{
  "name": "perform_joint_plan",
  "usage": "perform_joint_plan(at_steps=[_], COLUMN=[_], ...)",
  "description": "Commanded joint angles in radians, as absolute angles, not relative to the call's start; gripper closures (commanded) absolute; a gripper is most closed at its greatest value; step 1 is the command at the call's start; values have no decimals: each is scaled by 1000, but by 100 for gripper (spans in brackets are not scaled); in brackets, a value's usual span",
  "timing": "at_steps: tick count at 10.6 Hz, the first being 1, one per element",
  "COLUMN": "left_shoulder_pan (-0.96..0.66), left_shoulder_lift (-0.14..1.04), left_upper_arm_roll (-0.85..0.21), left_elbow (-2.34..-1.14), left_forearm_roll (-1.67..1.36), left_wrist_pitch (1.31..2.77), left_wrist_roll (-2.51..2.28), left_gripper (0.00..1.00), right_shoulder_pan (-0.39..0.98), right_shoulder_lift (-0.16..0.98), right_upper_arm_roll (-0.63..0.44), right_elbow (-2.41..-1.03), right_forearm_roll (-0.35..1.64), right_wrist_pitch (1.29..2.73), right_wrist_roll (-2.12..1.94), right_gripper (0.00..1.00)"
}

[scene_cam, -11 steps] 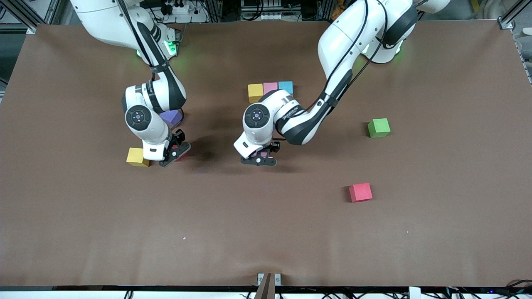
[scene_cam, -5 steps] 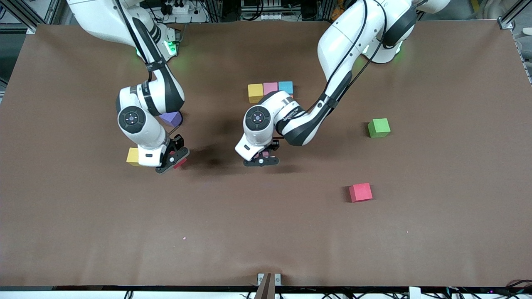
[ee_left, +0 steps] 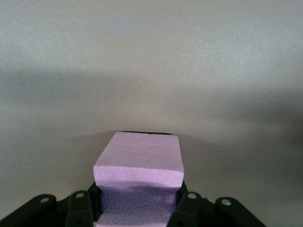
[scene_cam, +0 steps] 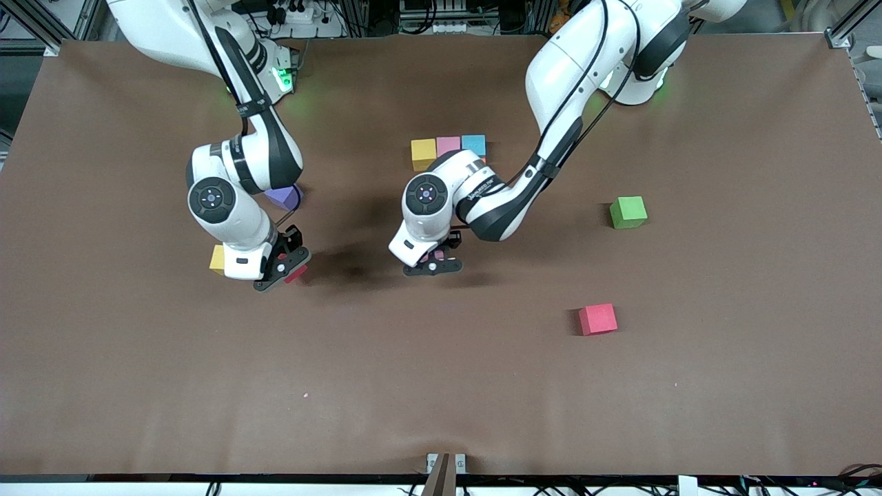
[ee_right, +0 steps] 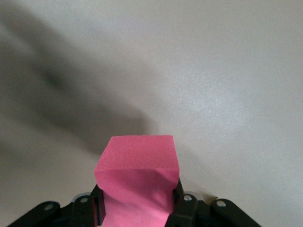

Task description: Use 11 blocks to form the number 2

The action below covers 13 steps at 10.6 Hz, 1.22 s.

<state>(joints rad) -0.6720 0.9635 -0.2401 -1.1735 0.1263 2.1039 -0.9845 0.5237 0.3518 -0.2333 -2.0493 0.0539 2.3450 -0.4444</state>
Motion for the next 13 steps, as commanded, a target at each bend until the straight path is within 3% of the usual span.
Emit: perform_joint_plan(at_steps=[1,5,6,7,10,13], left_shoulder_pan=[-695,-721,-721,-719,-713,-654], left_shoulder_lift=[980,996,994,994,959,838], left_upper_arm_roll=[-222,-206,-206,-206,-206,-216], left_elbow=[-1143,-1147,-1149,-1160,-1163,-1166], left_forearm_roll=[101,103,104,112,114,92], left_wrist_pitch=[2105,2129,2128,2128,2123,2057], left_wrist_roll=[-1002,-999,-996,-989,-982,-1006], left_gripper=[68,67,46,0,0,0], right_shoulder_pan=[506,511,511,512,526,535], right_shoulder_lift=[345,345,347,347,376,393], right_upper_arm_roll=[-219,-218,-216,-216,-212,-212], right_elbow=[-2016,-2003,-1988,-1958,-1855,-1833], right_forearm_roll=[46,48,49,49,51,57], right_wrist_pitch=[2300,2289,2275,2243,2155,2155], right_wrist_roll=[-457,-454,-454,-453,-456,-457], right_gripper=[77,77,76,77,77,77])
